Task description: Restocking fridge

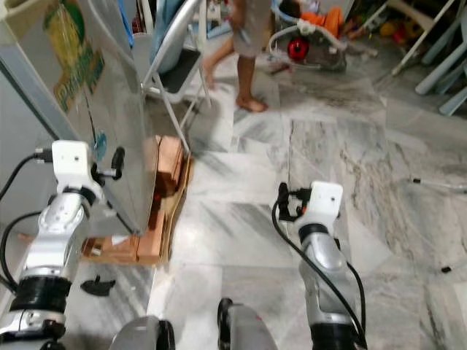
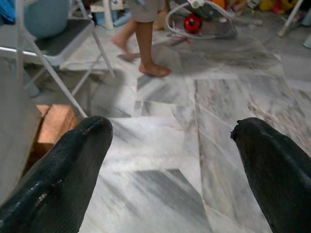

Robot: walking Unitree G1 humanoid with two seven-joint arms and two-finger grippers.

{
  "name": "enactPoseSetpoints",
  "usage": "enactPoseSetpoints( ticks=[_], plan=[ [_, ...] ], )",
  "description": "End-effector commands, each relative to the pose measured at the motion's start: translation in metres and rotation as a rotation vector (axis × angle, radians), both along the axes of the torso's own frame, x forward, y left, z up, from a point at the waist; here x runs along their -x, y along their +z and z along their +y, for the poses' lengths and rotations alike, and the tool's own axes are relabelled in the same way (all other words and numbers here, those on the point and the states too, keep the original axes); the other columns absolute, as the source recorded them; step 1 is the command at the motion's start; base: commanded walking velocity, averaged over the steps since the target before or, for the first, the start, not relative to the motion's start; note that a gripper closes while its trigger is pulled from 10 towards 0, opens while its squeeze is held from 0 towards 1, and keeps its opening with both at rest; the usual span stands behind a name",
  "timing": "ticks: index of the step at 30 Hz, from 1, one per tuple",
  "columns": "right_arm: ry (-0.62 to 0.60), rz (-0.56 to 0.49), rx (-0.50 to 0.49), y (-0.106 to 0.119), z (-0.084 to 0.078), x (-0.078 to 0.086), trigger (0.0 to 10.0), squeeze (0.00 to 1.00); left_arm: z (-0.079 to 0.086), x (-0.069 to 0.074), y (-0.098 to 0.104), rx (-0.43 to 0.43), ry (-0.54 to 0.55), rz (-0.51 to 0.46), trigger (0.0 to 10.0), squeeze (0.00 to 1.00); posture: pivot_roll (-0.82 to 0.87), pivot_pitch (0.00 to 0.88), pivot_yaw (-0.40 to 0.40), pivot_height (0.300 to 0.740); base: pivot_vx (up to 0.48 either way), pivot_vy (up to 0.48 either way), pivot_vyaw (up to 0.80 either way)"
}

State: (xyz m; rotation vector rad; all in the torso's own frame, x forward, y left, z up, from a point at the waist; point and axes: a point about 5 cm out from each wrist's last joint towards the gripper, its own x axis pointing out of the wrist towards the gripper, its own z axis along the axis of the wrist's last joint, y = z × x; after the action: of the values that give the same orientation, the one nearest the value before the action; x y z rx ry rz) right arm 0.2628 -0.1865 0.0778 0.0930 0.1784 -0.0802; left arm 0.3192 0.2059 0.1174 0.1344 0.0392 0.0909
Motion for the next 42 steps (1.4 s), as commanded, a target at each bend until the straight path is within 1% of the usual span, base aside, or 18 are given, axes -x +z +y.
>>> enactPoseSetpoints(
  ticks=[1, 4, 5, 9, 11, 14, 17, 21, 27, 28, 30, 32, 35, 36, 37, 39, 41, 42],
  plan=[
    [-0.012, 0.012, 0.011, 0.000, -0.007, 0.004, 10.0, 0.00, 0.020, 0.001, 0.002, -0.005, 0.105, 0.002, 10.0, 0.00, -0.06, 0.158, -0.055, 0.740, 0.000, 0.000, 0.00],
    [-0.016, 0.022, 0.011, 0.000, -0.009, 0.006, 10.0, 0.00, 0.019, 0.002, 0.000, 0.006, 0.105, 0.006, 10.0, 0.00, -0.06, 0.161, -0.055, 0.740, 0.000, 0.000, 0.00],
    [-0.015, 0.030, 0.010, -0.002, -0.009, 0.007, 10.0, 0.00, 0.023, 0.003, 0.000, -0.026, 0.137, 0.005, 10.0, 0.00, -0.06, 0.161, -0.055, 0.740, 0.000, 0.000, 0.00],
    [-0.008, 0.037, 0.010, -0.001, -0.009, 0.009, 10.0, 0.00, 0.027, 0.001, 0.002, -0.046, 0.169, -0.007, 10.0, 0.00, -0.06, 0.166, -0.060, 0.740, 0.000, 0.000, 0.00],
    [-0.007, 0.039, 0.010, -0.001, -0.009, 0.009, 10.0, 0.00, 0.026, 0.000, 0.002, -0.025, 0.160, -0.005, 10.0, 0.00, -0.06, 0.167, -0.060, 0.740, 0.000, 0.000, 0.00],
    [-0.008, 0.046, 0.013, -0.002, -0.011, 0.010, 10.0, 0.00, 0.019, -0.006, 0.006, -0.012, 0.106, -0.019, 10.0, 0.00, -0.07, 0.168, -0.060, 0.740, 0.000, 0.000, 0.00],
    [-0.012, 0.052, 0.014, -0.002, -0.012, 0.010, 10.0, 0.00, 0.007, -0.011, 0.010, -0.034, 0.028, -0.030, 10.0, 0.00, -0.07, 0.168, -0.057, 0.740, 0.000, 0.000, 0.00],
    [-0.017, 0.057, 0.012, -0.002, -0.013, 0.011, 10.0, 0.00, -0.007, -0.021, 0.014, -0.024, -0.022, -0.037, 10.0, 0.00, -0.07, 0.167, -0.054, 0.740, 0.000, 0.000, 0.00],
    [-0.029, 0.070, 0.019, -0.003, -0.019, 0.017, 10.0, 0.00, -0.016, -0.030, 0.020, -0.018, -0.050, -0.049, 10.0, 0.00, -0.08, 0.165, -0.051, 0.740, 0.000, 0.000, 0.00],
    [-0.047, 0.091, 0.024, -0.006, -0.026, 0.022, 10.0, 0.00, -0.019, -0.033, 0.020, -0.034, -0.047, -0.046, 10.0, 0.00, -0.08, 0.166, -0.050, 0.740, 0.000, 0.000, 0.00],
    [-0.064, 0.125, 0.043, -0.011, -0.034, 0.029, 10.0, 0.00, -0.023, -0.039, 0.017, -0.016, -0.059, -0.011, 10.0, 0.00, -0.08, 0.164, -0.050, 0.740, 0.000, 0.000, 0.00],
    [-0.063, 0.134, 0.054, -0.013, -0.036, 0.032, 10.0, 0.00, -0.028, -0.041, 0.017, 0.004, -0.075, -0.002, 10.0, 0.00, -0.08, 0.164, -0.051, 0.740, 0.000, 0.000, 0.00],
    [-0.062, 0.220, 0.109, -0.026, -0.045, 0.050, 10.0, 0.00, -0.074, -0.050, 0.033, -0.041, -0.291, -0.053, 10.0, 0.00, -0.08, 0.162, -0.054, 0.740, 0.000, 0.000, 0.00],
    [-0.062, 0.220, 0.109, -0.026, -0.045, 0.050, 10.0, 0.00, -0.074, -0.050, 0.033, -0.041, -0.291, -0.053, 10.0, 0.00, -0.08, 0.162, -0.054, 0.740, 0.000, 0.000, 0.00],
    [-0.071, 0.254, 0.109, -0.032, -0.047, 0.056, 10.0, 0.00, -0.104, -0.049, 0.043, -0.053, -0.418, -0.087, 10.0, 0.00, -0.07, 0.159, -0.053, 0.740, 0.000, 0.000, 0.00],
    [-0.088, 0.292, 0.094, -0.040, -0.049, 0.063, 10.0, 0.00, -0.148, -0.043, 0.058, -0.049, -0.590, -0.132, 10.0, 0.00, -0.07, 0.153, -0.050, 0.740, 0.000, 0.000, 0.00],
    [-0.091, 0.300, 0.084, -0.042, -0.047, 0.064, 10.0, 0.00, -0.192, -0.030, 0.072, -0.007, -0.765, -0.169, 10.0, 0.00, -0.07, 0.147, -0.047, 0.740, 0.000, 0.000, 0.00],
    [-0.079, 0.290, 0.092, -0.041, -0.045, 0.061, 10.0, 0.00, -0.221, -0.016, 0.084, 0.049, -0.882, -0.190, 10.0, 0.00, -0.07, 0.141, -0.044, 0.740, 0.000, 0.000, 0.00]
  ],
)
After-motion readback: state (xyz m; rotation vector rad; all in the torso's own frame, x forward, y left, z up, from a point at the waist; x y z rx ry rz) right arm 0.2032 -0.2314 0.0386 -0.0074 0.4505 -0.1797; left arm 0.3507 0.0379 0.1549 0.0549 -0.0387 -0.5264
